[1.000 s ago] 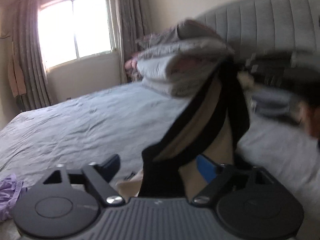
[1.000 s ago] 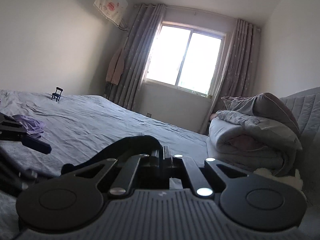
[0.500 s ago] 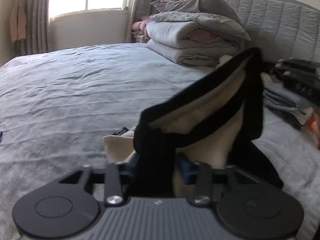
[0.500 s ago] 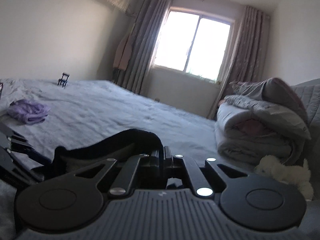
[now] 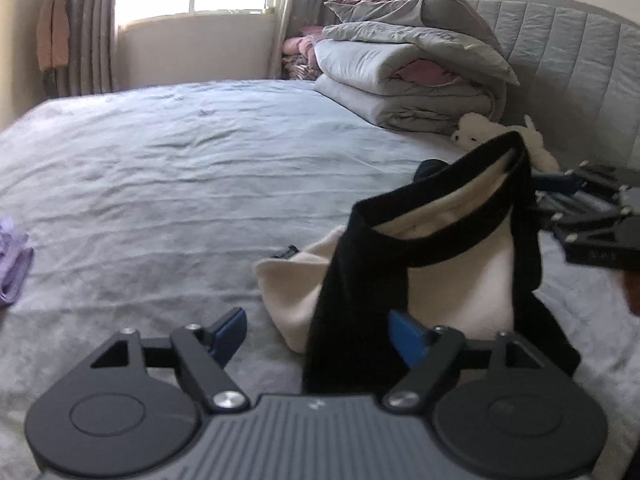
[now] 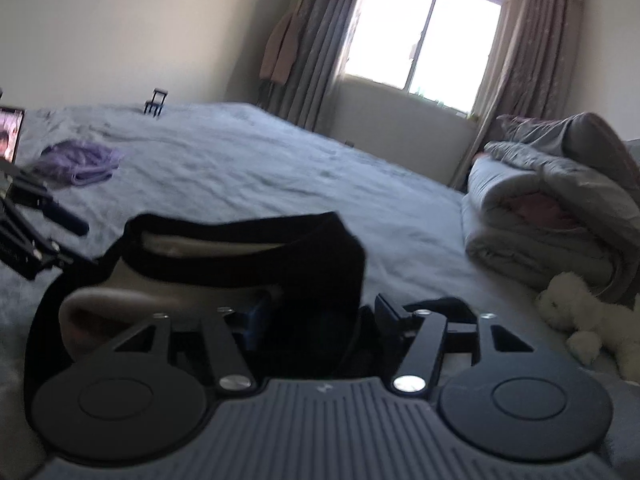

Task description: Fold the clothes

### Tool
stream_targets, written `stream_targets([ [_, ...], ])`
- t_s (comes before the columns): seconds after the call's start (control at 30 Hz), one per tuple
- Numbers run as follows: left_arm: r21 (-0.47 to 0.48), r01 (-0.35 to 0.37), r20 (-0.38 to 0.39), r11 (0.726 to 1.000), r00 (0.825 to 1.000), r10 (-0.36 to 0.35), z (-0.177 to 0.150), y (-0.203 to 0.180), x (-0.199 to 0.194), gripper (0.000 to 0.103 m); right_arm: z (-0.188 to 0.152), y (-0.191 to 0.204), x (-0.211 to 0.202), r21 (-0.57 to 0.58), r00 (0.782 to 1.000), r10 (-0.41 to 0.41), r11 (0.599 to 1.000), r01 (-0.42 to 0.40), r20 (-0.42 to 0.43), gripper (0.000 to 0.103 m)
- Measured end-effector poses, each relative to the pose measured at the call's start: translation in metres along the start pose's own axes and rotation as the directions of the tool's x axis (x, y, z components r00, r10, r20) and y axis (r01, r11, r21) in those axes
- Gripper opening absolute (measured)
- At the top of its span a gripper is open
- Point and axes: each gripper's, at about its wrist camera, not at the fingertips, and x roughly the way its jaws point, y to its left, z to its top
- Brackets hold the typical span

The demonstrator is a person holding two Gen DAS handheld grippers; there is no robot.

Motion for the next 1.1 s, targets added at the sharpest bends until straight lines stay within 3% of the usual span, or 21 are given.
stream_targets([
  [0.27, -0.077, 0.048, -0.070, 0.996, 0.996, -0.054, -0.005, 0.000, 0.020, 0.081, -0.010, -0.003, 0.021, 0.060, 0.989, 0.050, 0.997, -0.042, -0.139, 0.061],
  [0.3, -0.079, 0.058, -0.075, 0.995, 0.995, -0.064, -0.006, 0.000, 0.021, 0.075, -0.012, -0.002, 0.023, 0.062, 0.986, 0.053, 0.997, -0.044, -0.156, 0.061],
  [0.37, -0.039, 0.070, -0.068, 0.997, 0.995, -0.072, -0.007, -0.008, 0.020, 0.049, -0.015, 0.001, 0.028, 0.065, 0.980, 0.057, 0.997, -0.045, -0.189, 0.061],
  [0.43, -0.007, 0.066, -0.072, 0.998, 0.995, -0.066, -0.008, -0.013, 0.018, 0.014, -0.016, 0.002, 0.032, 0.069, 0.977, 0.054, 0.997, -0.041, -0.204, 0.061],
  [0.47, 0.002, 0.066, -0.080, 0.998, 0.995, -0.066, -0.009, -0.015, 0.018, 0.009, -0.017, 0.003, 0.033, 0.072, 0.976, 0.052, 0.997, -0.038, -0.209, 0.055],
  [0.5, 0.017, 0.066, -0.089, 0.998, 0.994, -0.064, -0.010, -0.018, 0.019, 0.006, -0.017, 0.004, 0.034, 0.074, 0.976, 0.049, 0.997, -0.034, -0.212, 0.040],
  [0.57, 0.069, 0.066, -0.092, 0.995, 0.994, -0.060, -0.012, -0.025, 0.018, 0.006, -0.017, 0.008, 0.037, 0.061, 0.978, 0.025, 0.998, -0.013, -0.208, 0.023],
  [0.7, 0.114, 0.079, -0.107, 0.990, 0.992, -0.067, -0.015, -0.032, 0.018, 0.009, -0.019, 0.023, 0.040, 0.006, 0.981, -0.015, 1.000, 0.017, -0.195, 0.023],
  [0.77, 0.087, 0.063, -0.100, 0.994, 0.994, -0.054, -0.015, -0.029, 0.018, 0.019, -0.021, 0.027, 0.041, -0.013, 0.981, -0.019, 1.000, 0.017, -0.194, 0.026],
  [0.83, 0.058, 0.027, -0.091, 0.998, 0.996, -0.022, -0.016, -0.025, 0.018, 0.049, -0.023, 0.025, 0.041, -0.005, 0.979, -0.008, 1.000, 0.007, -0.206, 0.028],
  [0.9, 0.034, -0.010, -0.080, 0.999, 0.997, 0.012, -0.018, -0.022, 0.019, 0.057, -0.025, 0.020, 0.041, 0.013, 0.978, 0.009, 1.000, -0.006, -0.210, 0.028],
  [0.97, 0.032, 0.006, -0.076, 0.999, 0.997, -0.003, -0.020, -0.021, 0.020, 0.055, -0.027, 0.018, 0.041, 0.029, 0.976, 0.024, 0.999, -0.019, -0.214, 0.029],
  [1.0, 0.034, 0.016, -0.074, 0.999, 0.997, -0.013, -0.021, -0.021, 0.020, 0.048, -0.028, 0.018, 0.042, 0.032, 0.976, 0.028, 0.999, -0.021, -0.216, 0.029],
  [1.1, 0.049, 0.038, -0.077, 0.998, 0.996, -0.034, -0.021, -0.027, 0.019, 0.016, -0.026, 0.024, 0.045, 0.012, 0.976, 0.008, 1.000, -0.006, -0.216, 0.029],
])
